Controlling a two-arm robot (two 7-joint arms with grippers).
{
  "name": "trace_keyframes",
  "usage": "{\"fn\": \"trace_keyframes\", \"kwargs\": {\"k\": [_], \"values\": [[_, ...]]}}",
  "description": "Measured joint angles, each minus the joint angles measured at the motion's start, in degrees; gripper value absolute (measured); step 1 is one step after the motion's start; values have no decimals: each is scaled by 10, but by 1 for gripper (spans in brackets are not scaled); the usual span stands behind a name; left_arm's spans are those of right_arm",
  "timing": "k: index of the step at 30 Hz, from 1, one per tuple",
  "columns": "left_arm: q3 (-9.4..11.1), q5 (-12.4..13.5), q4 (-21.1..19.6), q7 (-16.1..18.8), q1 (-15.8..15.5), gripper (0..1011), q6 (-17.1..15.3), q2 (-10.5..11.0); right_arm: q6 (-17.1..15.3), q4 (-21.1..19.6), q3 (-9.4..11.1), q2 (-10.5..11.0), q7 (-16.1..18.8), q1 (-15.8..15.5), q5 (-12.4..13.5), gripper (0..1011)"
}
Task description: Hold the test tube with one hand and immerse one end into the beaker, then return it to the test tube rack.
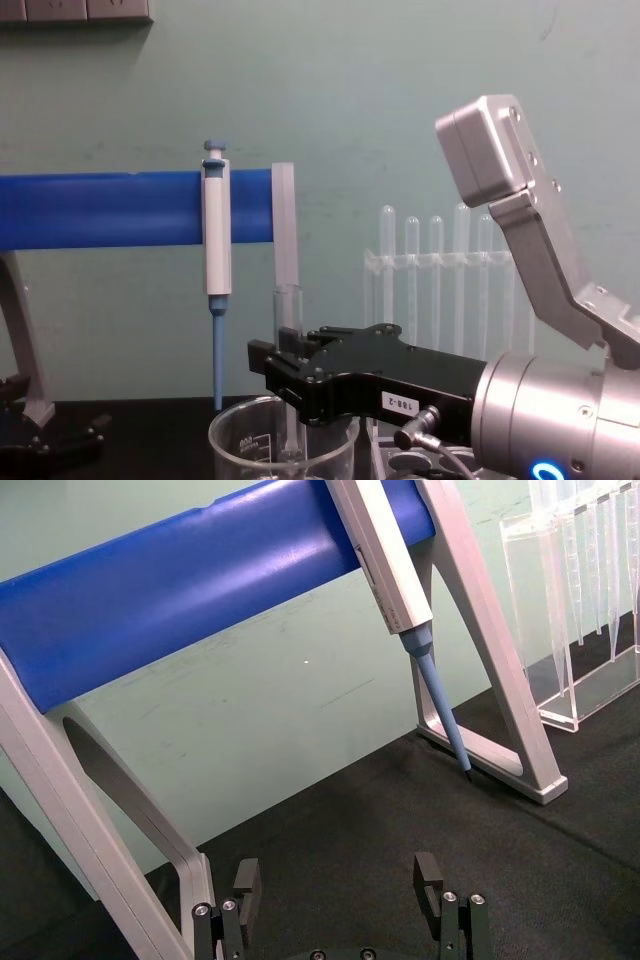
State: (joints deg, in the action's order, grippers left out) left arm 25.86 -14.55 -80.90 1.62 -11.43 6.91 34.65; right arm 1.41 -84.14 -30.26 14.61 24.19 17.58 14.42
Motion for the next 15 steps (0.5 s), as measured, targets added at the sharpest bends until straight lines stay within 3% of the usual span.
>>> {"fn": "trace_keyframes", "kwargs": {"k": [15], "values": [[0,0,0,0,0,1000,0,0,0,0,0,0,0,0,0,233]]}}
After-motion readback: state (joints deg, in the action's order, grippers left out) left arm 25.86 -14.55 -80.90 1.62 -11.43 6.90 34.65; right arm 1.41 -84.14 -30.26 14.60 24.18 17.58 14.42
